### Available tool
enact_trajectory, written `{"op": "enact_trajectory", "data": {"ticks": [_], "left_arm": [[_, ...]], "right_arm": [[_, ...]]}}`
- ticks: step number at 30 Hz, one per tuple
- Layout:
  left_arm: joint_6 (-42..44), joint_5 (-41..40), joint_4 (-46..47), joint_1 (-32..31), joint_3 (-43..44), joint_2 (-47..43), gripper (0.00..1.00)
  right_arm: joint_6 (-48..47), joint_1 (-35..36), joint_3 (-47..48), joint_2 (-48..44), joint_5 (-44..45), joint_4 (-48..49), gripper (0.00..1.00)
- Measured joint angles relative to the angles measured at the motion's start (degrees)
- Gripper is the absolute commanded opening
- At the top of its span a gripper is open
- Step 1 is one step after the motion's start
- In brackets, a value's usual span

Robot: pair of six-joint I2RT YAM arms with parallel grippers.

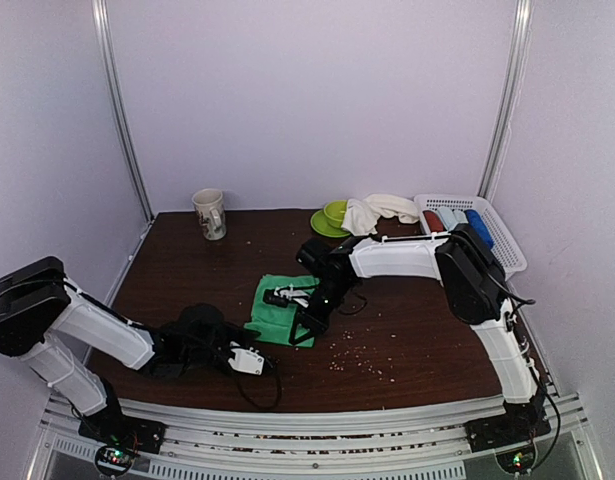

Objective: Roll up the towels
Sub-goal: Roll the towel at the center of the board.

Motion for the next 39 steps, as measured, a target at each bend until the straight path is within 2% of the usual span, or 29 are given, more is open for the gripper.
{"op": "enact_trajectory", "data": {"ticks": [8,18,20,25,27,30,32,37,39], "left_arm": [[0.15,-4.57,6.1,-0.33,0.07,4.48,0.36],[0.17,-8.85,13.27,-0.61,1.09,10.12,0.34],[0.17,-9.35,14.27,-0.66,1.14,10.75,0.29],[0.04,-10.43,15.87,-0.76,1.44,11.93,0.04],[-0.04,-10.8,16.22,-0.83,1.6,12.33,0.0],[0.09,-10.99,16.44,-0.87,1.75,12.66,0.0],[0.09,-11.02,16.28,-0.85,1.88,12.66,0.0],[-0.17,-10.45,13.46,-0.83,2.45,11.63,0.0],[-0.74,-9.31,9.55,-0.74,3.28,10.01,0.0]], "right_arm": [[0.48,-0.07,0.66,0.57,-1.03,-0.57,0.0],[0.37,-0.24,1.25,1.14,-2.01,-1.14,0.0],[0.33,-0.24,1.36,1.22,-2.23,-1.2,0.0],[0.2,-0.28,1.84,1.51,-2.43,-1.73,0.0],[0.04,-0.28,2.05,1.62,-2.47,-1.95,0.0],[-0.35,-0.33,2.14,1.68,-2.56,-2.1,0.07],[-0.57,-0.33,2.19,1.68,-2.56,-2.16,0.15],[-0.33,-0.57,1.31,0.87,-3.02,-1.97,0.44],[0.7,-0.52,-0.72,-0.85,-2.05,-0.85,0.49]]}}
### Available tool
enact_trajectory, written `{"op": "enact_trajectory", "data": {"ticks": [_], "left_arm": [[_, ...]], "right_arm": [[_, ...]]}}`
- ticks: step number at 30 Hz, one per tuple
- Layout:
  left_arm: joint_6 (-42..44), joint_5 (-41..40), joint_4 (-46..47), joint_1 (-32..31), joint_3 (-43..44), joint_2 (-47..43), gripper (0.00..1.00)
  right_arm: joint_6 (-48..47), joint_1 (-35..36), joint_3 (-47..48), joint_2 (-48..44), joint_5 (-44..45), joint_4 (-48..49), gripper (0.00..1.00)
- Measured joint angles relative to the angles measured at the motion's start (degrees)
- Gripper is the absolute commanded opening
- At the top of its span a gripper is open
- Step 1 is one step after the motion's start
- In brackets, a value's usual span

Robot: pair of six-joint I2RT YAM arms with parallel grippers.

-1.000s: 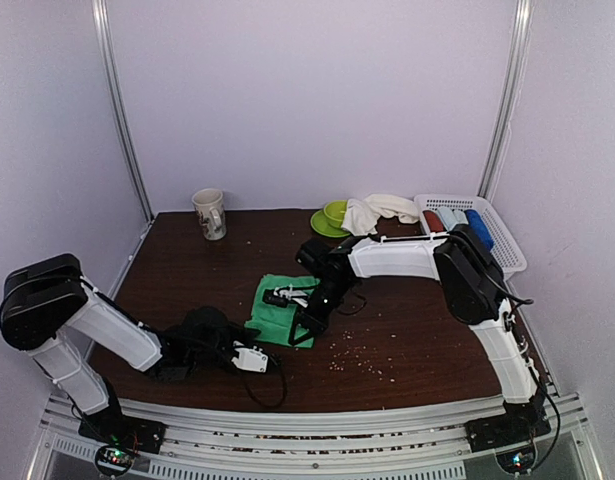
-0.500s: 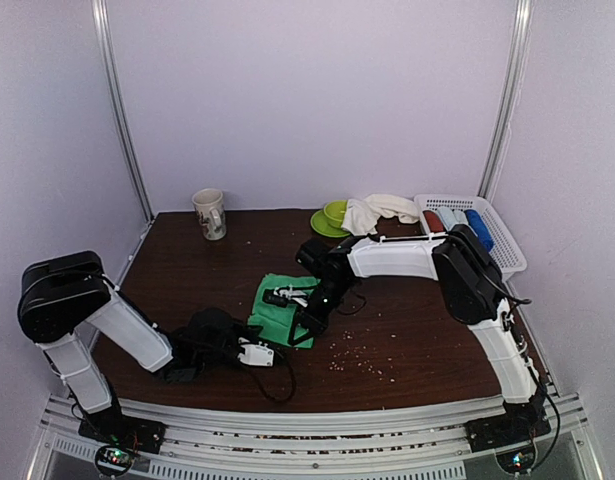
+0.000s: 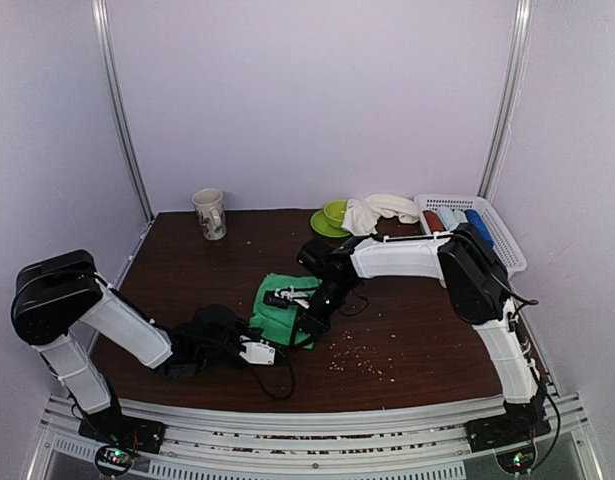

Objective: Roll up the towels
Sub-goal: Roll the towel at the center of the board.

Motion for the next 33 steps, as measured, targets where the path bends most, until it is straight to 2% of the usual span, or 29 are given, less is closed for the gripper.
{"op": "enact_trajectory", "data": {"ticks": [5,10,15,19,26,29,33], "left_arm": [[-2.49,3.76,-10.82,0.13,4.15,-2.58,0.0],[-5.86,6.64,-21.84,0.9,9.86,-2.75,0.0],[-8.44,10.58,-31.1,2.47,14.95,-2.54,0.0],[-9.94,14.14,-37.66,3.93,19.28,-1.25,0.0],[-11.76,21.27,-47.36,6.95,26.88,2.01,0.0],[-12.09,24.39,-51.25,8.41,29.92,3.48,0.0],[-12.31,28.24,-56.06,10.14,33.62,5.29,0.0]], "right_arm": [[1.97,-0.37,-6.75,-6.38,6.38,2.14,0.54],[5.2,-1.18,-16.44,-14.86,17.18,5.81,0.57],[7.48,-1.33,-29.16,-25.92,26.95,14.05,0.61],[7.28,-0.92,-40.3,-35.36,32.06,24.74,0.63],[-0.07,5.9,-59.08,-48.57,41.7,45.53,0.67],[-4.57,9.97,-63.45,-49.72,46.25,52.68,0.67],[-10.97,15.08,-64.83,-47.69,53.22,58.8,0.67]]}}
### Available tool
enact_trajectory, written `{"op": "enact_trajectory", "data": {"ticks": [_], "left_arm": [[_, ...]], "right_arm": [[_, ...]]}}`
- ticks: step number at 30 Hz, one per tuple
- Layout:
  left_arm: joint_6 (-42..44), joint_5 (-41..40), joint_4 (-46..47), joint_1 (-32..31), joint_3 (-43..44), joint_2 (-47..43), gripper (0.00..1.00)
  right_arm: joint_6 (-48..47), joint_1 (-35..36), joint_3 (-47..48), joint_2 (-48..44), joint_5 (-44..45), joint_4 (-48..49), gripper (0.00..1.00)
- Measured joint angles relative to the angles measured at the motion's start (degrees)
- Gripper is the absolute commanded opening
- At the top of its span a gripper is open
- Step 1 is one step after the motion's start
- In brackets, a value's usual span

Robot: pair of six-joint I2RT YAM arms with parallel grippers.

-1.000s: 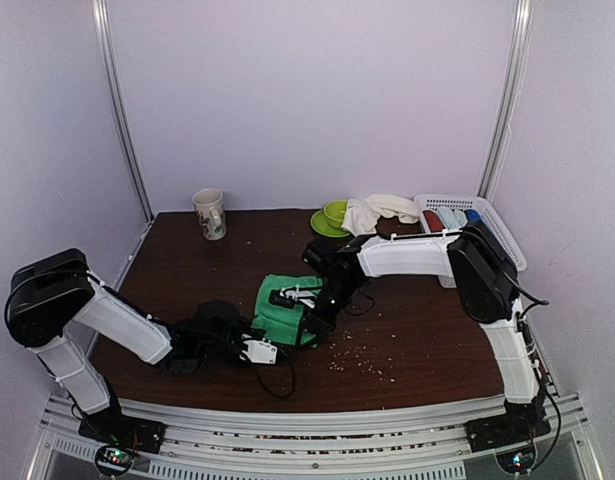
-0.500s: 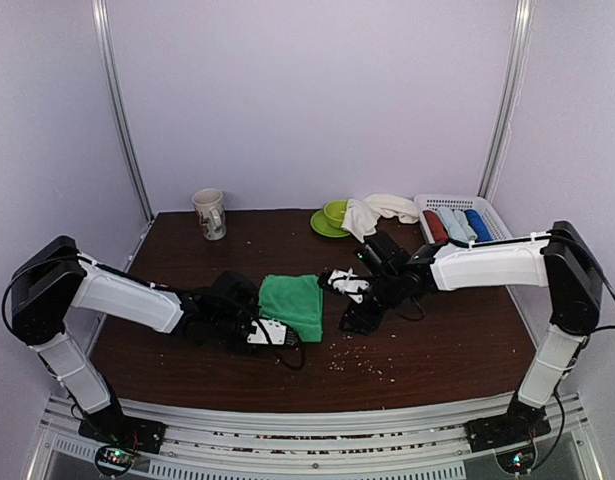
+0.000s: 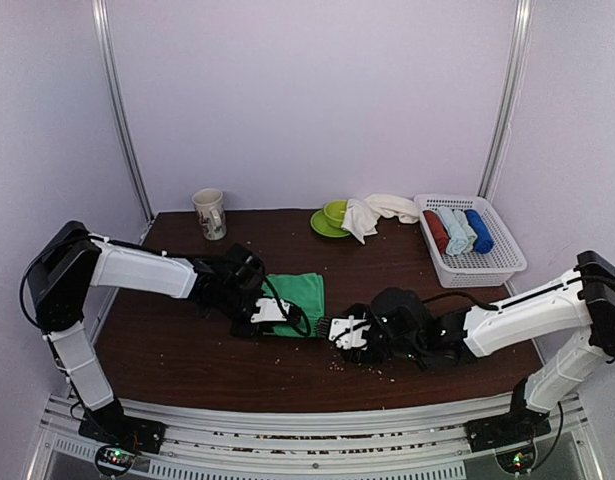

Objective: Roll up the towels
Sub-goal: Roll the towel at the center of the board.

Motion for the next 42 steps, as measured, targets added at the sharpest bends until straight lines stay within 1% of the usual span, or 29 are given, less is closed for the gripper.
{"op": "enact_trajectory", "data": {"ticks": [7,12,18,24,30,32,33,35,37,42], "left_arm": [[-0.04,5.66,-8.55,2.45,6.78,3.98,0.0],[0.13,8.74,-11.89,3.82,9.33,5.7,0.0],[0.79,10.58,-13.33,4.61,10.01,6.38,0.0],[1.86,11.37,-13.97,4.87,10.34,6.71,0.0],[3.43,11.8,-14.27,5.07,10.47,6.91,0.0],[3.89,11.91,-14.34,5.11,10.47,6.91,0.0],[4.22,11.91,-14.36,5.11,10.47,6.91,0.0],[4.57,11.96,-14.4,5.14,10.47,6.91,0.0],[4.83,11.96,-14.43,5.14,10.47,6.91,0.0],[5.2,11.96,-14.47,5.2,10.47,6.91,0.0]], "right_arm": [[-9.88,5.9,3.87,11.5,10.6,7.45,0.67],[-13.84,7.28,9.35,19.96,15.91,10.08,0.67],[-16.5,7.32,15.26,26.95,20.22,12.22,0.65],[-17.59,6.99,18.91,31.76,23.32,12.83,0.6],[-17.31,5.55,20.76,32.94,24.46,12.22,0.56],[-17.31,4.92,20.9,33.11,24.68,11.8,0.53],[-17.29,4.72,20.9,33.2,24.68,11.56,0.5],[-17.31,4.42,21.11,33.38,24.59,11.1,0.41],[-17.03,4.24,21.88,33.57,24.24,9.73,0.28],[-16.06,4.2,23.63,34.16,23.39,6.29,0.15]]}}
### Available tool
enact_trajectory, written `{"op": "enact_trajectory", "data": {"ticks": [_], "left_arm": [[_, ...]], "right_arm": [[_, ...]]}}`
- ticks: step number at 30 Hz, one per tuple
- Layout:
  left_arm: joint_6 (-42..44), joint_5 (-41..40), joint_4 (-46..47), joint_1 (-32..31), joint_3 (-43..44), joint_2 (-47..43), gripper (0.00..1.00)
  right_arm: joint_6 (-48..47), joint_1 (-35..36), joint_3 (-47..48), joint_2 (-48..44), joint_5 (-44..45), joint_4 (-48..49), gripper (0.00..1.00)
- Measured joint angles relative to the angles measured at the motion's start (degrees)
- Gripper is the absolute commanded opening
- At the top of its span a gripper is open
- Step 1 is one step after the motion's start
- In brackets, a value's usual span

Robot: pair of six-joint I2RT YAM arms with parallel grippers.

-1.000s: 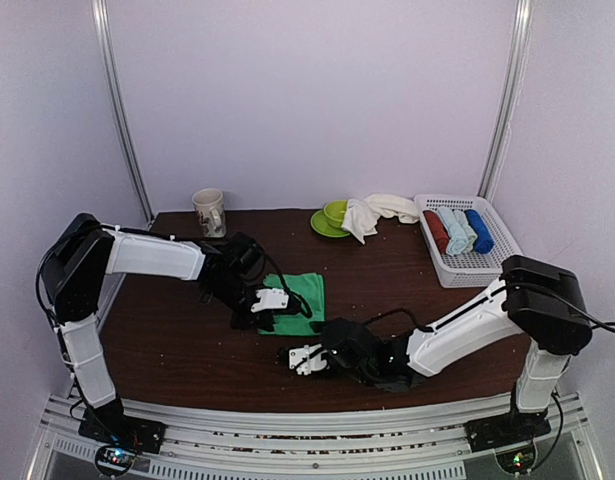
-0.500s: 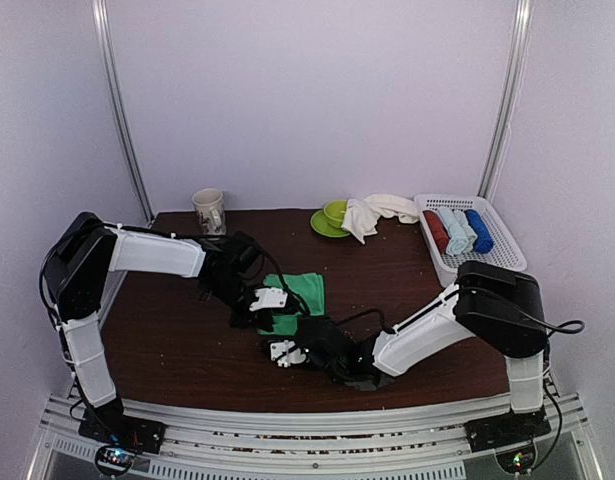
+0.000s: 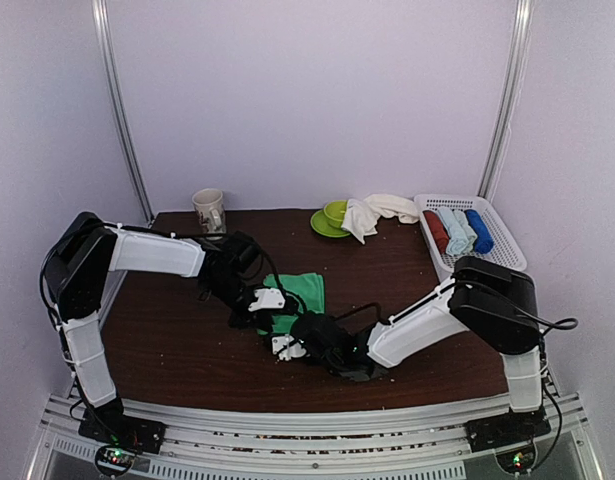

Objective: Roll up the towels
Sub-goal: Roll the towel at the center of the board.

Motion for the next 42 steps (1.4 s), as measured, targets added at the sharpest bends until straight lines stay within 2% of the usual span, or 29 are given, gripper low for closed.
{"op": "enact_trajectory", "data": {"ticks": [2,7,11,15,21,25,34,42], "left_arm": [[0.15,0.0,-0.04,0.07,0.0,0.0,0.0],[0.59,0.0,-0.04,0.28,-0.15,-0.13,0.02],[0.94,-0.42,0.37,0.33,-1.16,-1.01,0.12],[1.01,-0.66,0.15,0.33,-2.43,-2.01,0.37],[1.14,-0.39,0.0,0.48,-4.5,-3.82,0.6],[0.7,-0.52,0.63,1.25,-6.4,-5.95,0.69],[-0.92,-1.27,6.64,5.7,-13.84,-16.5,0.74],[-1.29,-3.21,20.0,6.27,-28.22,-29.53,0.71]], "right_arm": [[0.33,-0.04,0.61,0.11,-0.2,-1.27,0.09],[2.36,-0.57,2.8,0.11,-1.64,-5.66,0.02],[4.2,-1.03,4.09,0.11,-3.65,-8.41,0.0],[5.22,-1.18,4.85,0.11,-5.11,-10.32,0.0],[7.26,-1.6,6.1,0.09,-7.39,-12.61,0.0],[8.15,-1.84,6.73,0.07,-8.9,-13.42,0.0],[10.62,-2.45,7.76,-0.57,-12.13,-16.68,0.0],[14.43,-3.13,10.8,-0.9,-16.85,-22.95,0.0]]}}
